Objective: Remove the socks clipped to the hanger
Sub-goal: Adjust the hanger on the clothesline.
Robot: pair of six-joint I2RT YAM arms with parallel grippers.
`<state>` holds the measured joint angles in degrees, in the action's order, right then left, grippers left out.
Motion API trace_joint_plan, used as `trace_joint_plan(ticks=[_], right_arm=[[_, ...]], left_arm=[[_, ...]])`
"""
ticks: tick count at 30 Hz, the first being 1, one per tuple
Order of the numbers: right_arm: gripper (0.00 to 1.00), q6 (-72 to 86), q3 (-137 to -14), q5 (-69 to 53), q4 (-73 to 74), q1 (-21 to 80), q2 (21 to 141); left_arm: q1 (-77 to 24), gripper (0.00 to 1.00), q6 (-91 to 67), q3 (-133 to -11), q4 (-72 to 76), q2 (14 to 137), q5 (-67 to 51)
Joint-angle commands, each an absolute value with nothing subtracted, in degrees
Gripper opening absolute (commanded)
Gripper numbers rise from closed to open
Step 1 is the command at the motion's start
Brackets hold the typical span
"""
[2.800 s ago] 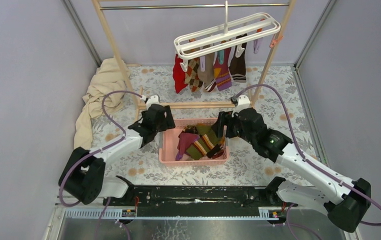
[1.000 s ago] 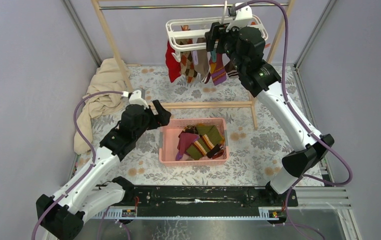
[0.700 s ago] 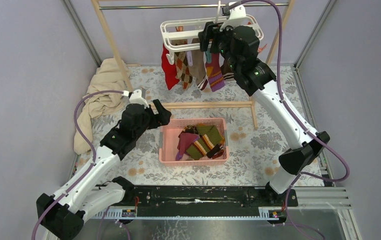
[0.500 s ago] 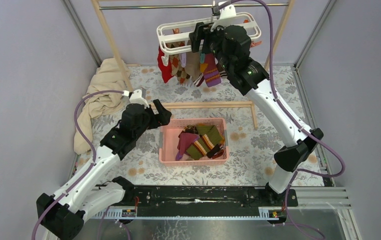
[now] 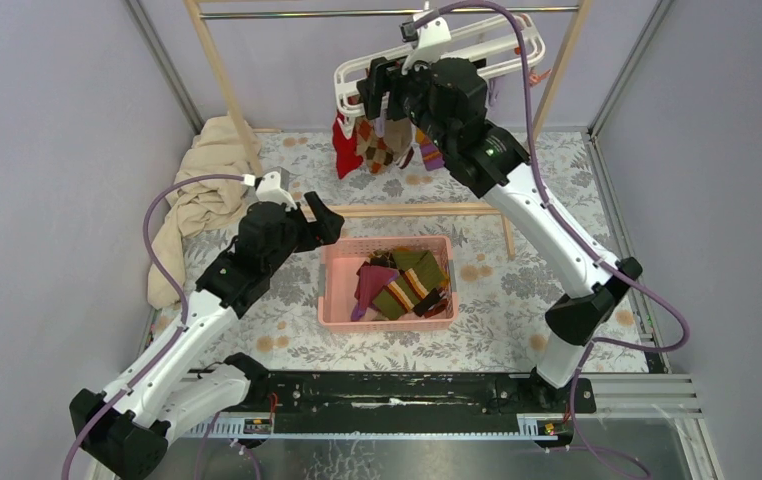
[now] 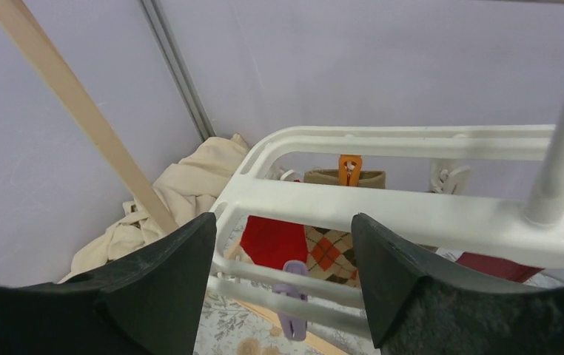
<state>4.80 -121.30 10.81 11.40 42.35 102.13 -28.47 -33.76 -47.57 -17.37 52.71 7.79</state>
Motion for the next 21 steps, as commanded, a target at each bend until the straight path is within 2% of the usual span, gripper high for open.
trace_joint_plan(ticks=[1,7,14,21], right_arm=[[0.75,4.7,-118.7,11.0,10.7,42.6,93.4],[0.76,5.4,-110.5,13.1,13.1,42.4,80.7],[0.77,8.9,-89.6,17.2,12.9,37.1,62.5],[0.77,10.2,-78.6,18.8,12.8,33.5,55.6]], left_arm=[[-28.5,0.89,-34.3,-50.7,-15.5,52.8,6.3],[-29.9,0.88,-35.6,-53.3,-13.6,53.8,5.1],[-34.8,0.88,-37.2,-60.0,-10.0,58.0,3.7],[-42.6,0.88,-36.7,-68.3,-8.6,64.6,8.1]])
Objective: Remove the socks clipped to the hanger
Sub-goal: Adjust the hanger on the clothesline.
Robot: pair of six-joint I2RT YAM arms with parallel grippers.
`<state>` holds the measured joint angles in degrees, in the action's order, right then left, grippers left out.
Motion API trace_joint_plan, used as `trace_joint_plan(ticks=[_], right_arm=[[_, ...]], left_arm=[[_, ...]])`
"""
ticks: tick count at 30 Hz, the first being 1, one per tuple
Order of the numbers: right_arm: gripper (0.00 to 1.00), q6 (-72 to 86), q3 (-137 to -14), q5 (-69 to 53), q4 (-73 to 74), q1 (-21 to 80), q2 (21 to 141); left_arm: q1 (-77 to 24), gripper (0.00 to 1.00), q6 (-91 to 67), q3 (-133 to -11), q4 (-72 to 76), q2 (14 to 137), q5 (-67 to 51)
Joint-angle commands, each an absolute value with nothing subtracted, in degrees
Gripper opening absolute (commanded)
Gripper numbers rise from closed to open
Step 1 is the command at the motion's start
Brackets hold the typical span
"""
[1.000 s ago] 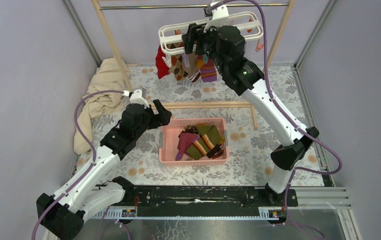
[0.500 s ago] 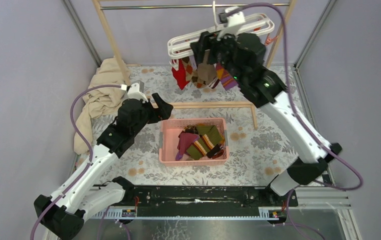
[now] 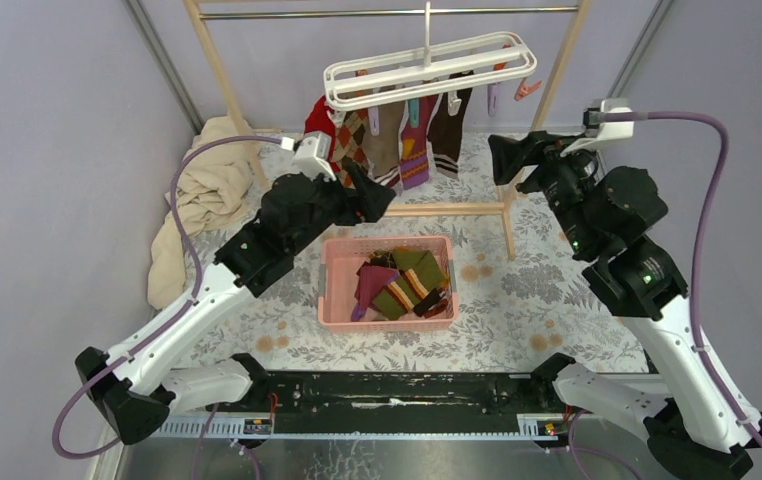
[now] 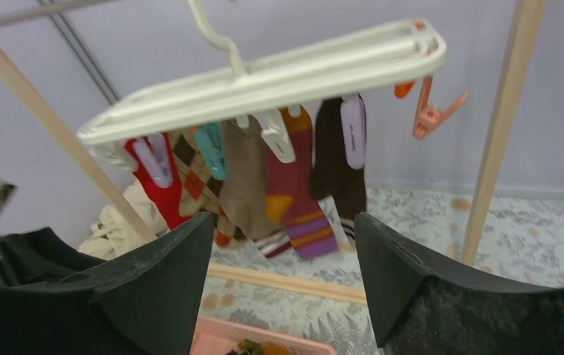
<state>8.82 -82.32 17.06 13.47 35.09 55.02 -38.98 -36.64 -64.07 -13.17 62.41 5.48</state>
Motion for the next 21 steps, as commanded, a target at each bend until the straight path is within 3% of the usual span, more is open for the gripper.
trace_joint_plan(ticks=[1,7,16,21], right_arm=[[0.77,10.4,-77.7,18.9,12.6,32.9,55.4],[0.77,14.9,-73.1,11.4,10.0,21.6,55.3],[0.75,23.9,-67.4,-14.3,-3.1,-2.4,57.3],[0.73,28.0,-66.6,-20.7,-9.6,-6.9,59.9]], left_arm=[[-43.5,0.88,-36.6,-68.9,-8.4,64.9,8.9],[-46.3,0.88,-35.9,-74.4,-7.8,68.0,12.0],[-46.8,0.89,-32.6,-82.7,-8.5,74.7,16.0],[-46.5,0.91,-30.5,-85.4,-9.4,77.2,19.4]])
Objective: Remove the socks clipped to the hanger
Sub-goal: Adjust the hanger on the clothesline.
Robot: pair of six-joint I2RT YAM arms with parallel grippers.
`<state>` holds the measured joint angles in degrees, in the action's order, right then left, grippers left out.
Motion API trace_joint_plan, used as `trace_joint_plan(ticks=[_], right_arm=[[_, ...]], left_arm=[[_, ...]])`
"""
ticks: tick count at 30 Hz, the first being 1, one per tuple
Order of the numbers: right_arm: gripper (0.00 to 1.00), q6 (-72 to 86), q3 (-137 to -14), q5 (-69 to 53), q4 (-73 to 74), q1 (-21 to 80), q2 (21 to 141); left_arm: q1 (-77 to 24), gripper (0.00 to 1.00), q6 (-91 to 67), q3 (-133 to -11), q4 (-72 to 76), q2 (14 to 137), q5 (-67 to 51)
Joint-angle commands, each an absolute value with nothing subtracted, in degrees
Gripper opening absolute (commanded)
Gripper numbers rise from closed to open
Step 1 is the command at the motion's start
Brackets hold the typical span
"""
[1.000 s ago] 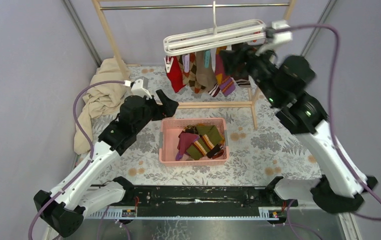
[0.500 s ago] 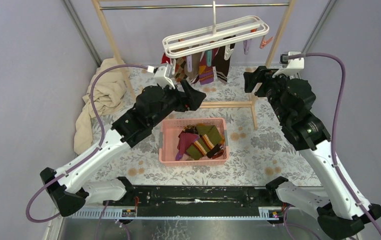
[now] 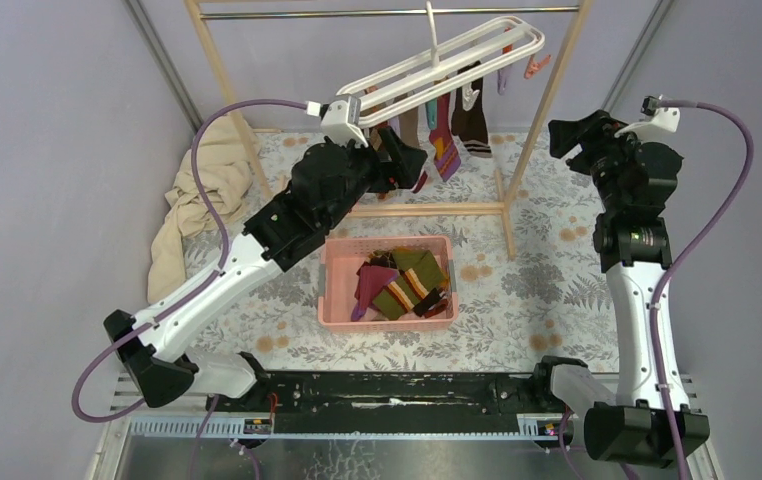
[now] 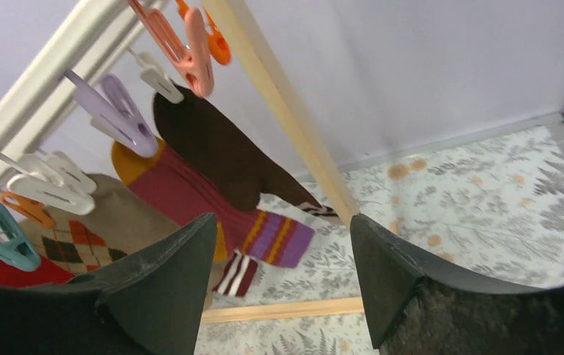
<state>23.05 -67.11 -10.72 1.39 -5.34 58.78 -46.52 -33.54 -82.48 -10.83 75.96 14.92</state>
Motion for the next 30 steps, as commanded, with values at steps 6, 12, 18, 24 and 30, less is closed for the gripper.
trace_joint_plan(ticks=[6,12,18,24,30], right_arm=[[0.72,30.6,-68.6,-25.2,-16.0,-7.5,63.2],[0.71,30.9,-72.8,-28.4,-17.8,-7.5,66.9],[0.69,33.4,-74.7,-33.1,-23.0,-7.5,71.2],[0.69,32.0,-76.8,-33.1,-23.5,-7.5,73.9],[0.69,30.5,-78.7,-32.7,-23.3,-7.5,75.9]], left_arm=[[-43.1,0.92,-30.2,-85.3,-9.3,77.8,19.5],[-39.3,0.92,-30.6,-83.2,-8.5,76.5,18.4],[-36.4,0.93,-30.5,-83.0,-8.6,76.3,16.9],[-33.8,0.93,-30.7,-83.0,-8.1,76.9,15.4],[-31.4,0.93,-30.6,-83.7,-8.0,78.3,14.1]])
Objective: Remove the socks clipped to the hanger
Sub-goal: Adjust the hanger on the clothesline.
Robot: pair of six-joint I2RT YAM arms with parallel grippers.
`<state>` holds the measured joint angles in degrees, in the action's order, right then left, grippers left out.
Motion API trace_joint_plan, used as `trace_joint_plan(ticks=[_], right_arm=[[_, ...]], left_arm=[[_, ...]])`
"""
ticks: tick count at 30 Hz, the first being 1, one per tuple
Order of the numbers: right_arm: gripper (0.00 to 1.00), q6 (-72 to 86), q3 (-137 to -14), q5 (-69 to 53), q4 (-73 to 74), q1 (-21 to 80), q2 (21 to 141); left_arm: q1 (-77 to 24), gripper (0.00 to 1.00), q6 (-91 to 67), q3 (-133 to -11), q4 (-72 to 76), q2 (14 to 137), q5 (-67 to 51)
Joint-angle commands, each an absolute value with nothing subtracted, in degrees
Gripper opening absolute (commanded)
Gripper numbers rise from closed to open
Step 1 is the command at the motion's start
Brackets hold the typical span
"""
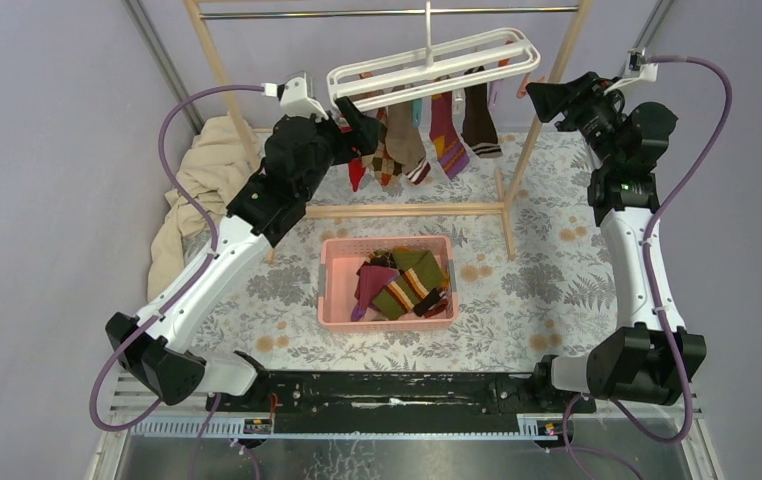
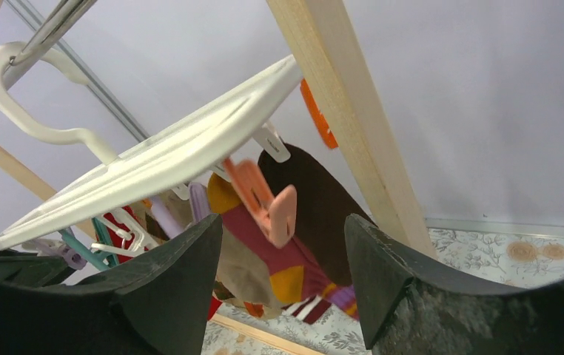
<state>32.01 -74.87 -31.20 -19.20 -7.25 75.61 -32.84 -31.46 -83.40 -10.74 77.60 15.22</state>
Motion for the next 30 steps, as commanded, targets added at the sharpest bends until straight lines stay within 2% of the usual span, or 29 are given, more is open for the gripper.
trace_joint_plan(ticks=[1,15,25,30], right_arm=[[0.69,30.4,-78.9,-33.0,-23.4,-7.5,76.1],[0.67,33.8,-79.9,-39.8,-30.0,-6.6,79.4],[0.67,30.5,-80.3,-41.9,-28.3,-3.9,77.9],[0.47,30.1,-80.0,-41.3,-28.2,-3.5,77.5]], left_arm=[[-30.9,0.93,-30.6,-83.7,-8.1,78.3,14.0],[-26.4,0.93,-30.4,-84.7,-7.8,79.8,10.9],[-24.5,0.93,-29.8,-86.6,-8.6,81.3,9.8],[-23.8,0.93,-29.4,-87.3,-8.9,81.8,9.4]])
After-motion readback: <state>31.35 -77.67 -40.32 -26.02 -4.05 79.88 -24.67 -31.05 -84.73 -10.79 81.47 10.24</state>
